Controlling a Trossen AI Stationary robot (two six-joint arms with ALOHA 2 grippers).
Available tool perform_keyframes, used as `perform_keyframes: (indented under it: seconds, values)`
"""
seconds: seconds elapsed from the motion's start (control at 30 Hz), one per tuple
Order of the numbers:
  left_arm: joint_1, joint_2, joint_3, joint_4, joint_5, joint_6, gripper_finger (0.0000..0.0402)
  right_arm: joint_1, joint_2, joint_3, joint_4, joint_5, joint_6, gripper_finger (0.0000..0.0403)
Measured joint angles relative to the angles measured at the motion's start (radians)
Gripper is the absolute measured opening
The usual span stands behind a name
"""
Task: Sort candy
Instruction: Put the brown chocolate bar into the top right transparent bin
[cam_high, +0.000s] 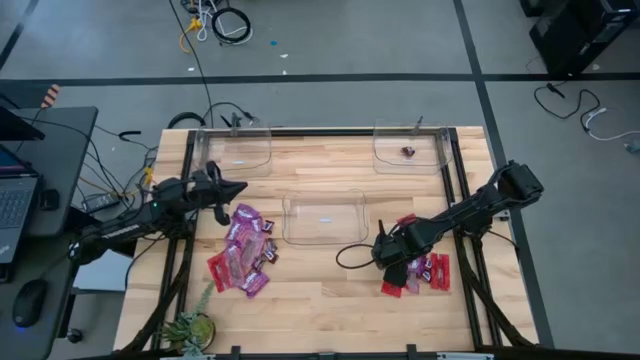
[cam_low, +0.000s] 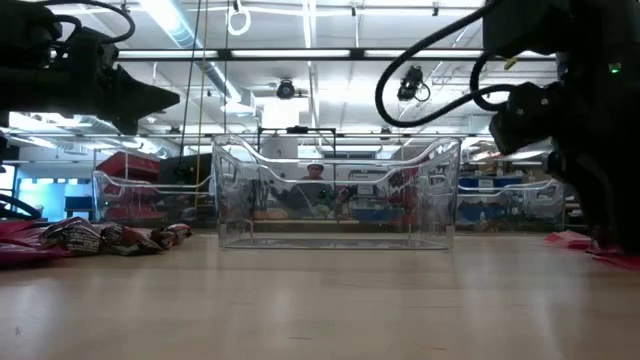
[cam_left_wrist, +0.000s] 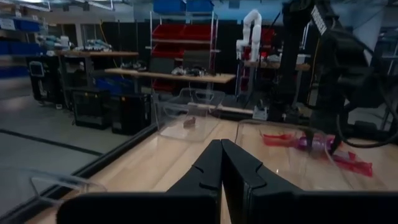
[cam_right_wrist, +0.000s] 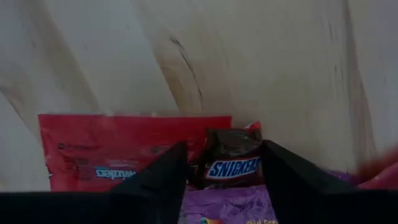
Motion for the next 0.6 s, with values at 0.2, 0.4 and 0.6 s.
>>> perform_keyframes:
  seconds: [0.2, 0.4, 0.6]
  values:
    - [0.0, 0.0, 0.0, -0.022, 0.0, -0.001, 0.001, -0.001, -0.018, 0.005, -0.014, 0.017, -0.016, 0.0095]
    - [0.0, 0.0, 0.0, -0.022, -0.001, -0.008, 0.001, -0.043, -0.053, 0.086, -0.108, 0.039, -0.08, 0.0039]
    - [0.0, 0.0, 0.0, -0.017, -0.013, -0.018, 0.001, -0.193, -0.102, 0.278, -0.362, 0.336, -0.162, 0.0058]
